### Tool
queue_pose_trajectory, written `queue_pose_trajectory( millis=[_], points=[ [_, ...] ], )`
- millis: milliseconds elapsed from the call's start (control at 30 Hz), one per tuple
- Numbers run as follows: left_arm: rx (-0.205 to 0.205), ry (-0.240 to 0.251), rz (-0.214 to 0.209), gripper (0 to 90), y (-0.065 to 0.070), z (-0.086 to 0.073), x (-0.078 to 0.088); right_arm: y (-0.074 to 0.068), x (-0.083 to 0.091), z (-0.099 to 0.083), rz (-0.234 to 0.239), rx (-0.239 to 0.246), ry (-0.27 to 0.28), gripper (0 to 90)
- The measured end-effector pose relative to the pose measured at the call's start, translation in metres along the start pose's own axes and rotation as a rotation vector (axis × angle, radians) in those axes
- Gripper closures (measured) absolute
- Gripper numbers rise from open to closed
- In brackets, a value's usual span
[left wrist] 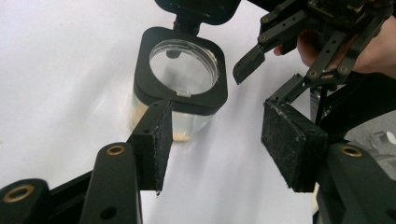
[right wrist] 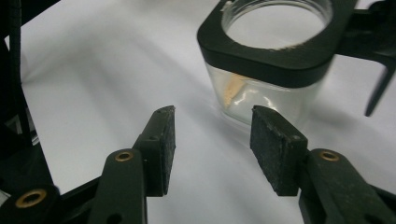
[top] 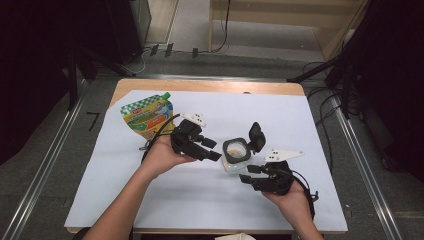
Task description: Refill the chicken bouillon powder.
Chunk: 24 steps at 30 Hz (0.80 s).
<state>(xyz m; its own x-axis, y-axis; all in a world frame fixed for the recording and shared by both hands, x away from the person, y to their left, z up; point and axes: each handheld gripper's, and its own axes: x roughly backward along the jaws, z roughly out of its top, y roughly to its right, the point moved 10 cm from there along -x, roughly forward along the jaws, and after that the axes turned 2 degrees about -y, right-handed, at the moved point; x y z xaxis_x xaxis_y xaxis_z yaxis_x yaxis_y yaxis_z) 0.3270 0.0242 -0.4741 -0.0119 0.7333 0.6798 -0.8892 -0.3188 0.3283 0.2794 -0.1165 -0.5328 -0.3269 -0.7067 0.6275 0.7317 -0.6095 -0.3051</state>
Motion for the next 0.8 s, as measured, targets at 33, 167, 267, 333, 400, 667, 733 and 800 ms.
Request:
queue_pose_trajectory(
  millis=[33, 167, 267, 333, 400, 667, 733, 800],
  points=[
    [0.0, 0.003, 0.005, 44.2, -0.001, -0.001, 0.003, -0.001, -0.001, 0.001, 0.004, 0.004, 0.0, 51.7],
    [0.021, 0.024, 0.014, 44.2, -0.004, -0.008, 0.014, -0.009, -0.007, 0.003, 0.018, 0.033, -0.008, 50.7],
    [0.035, 0.024, 0.024, 44.0, -0.008, -0.017, 0.022, -0.014, -0.012, 0.003, 0.02, 0.056, -0.014, 50.0],
    [0.045, 0.027, 0.036, 44.0, -0.011, -0.022, 0.027, -0.017, -0.015, 0.003, 0.028, 0.071, -0.022, 50.0],
    [0.056, 0.031, 0.042, 44.0, -0.013, -0.026, 0.033, -0.019, -0.017, 0.003, 0.029, 0.076, -0.029, 50.3],
    [0.079, 0.057, 0.073, 44.2, -0.021, -0.036, 0.051, -0.025, -0.026, 0.005, 0.048, 0.11, -0.045, 50.8],
    [0.081, 0.055, 0.098, 43.8, -0.024, -0.039, 0.055, -0.027, -0.027, 0.006, 0.051, 0.122, -0.043, 50.8],
    [0.086, 0.055, 0.116, 43.9, -0.027, -0.042, 0.06, -0.028, -0.028, 0.006, 0.055, 0.129, -0.041, 50.8]
  ],
)
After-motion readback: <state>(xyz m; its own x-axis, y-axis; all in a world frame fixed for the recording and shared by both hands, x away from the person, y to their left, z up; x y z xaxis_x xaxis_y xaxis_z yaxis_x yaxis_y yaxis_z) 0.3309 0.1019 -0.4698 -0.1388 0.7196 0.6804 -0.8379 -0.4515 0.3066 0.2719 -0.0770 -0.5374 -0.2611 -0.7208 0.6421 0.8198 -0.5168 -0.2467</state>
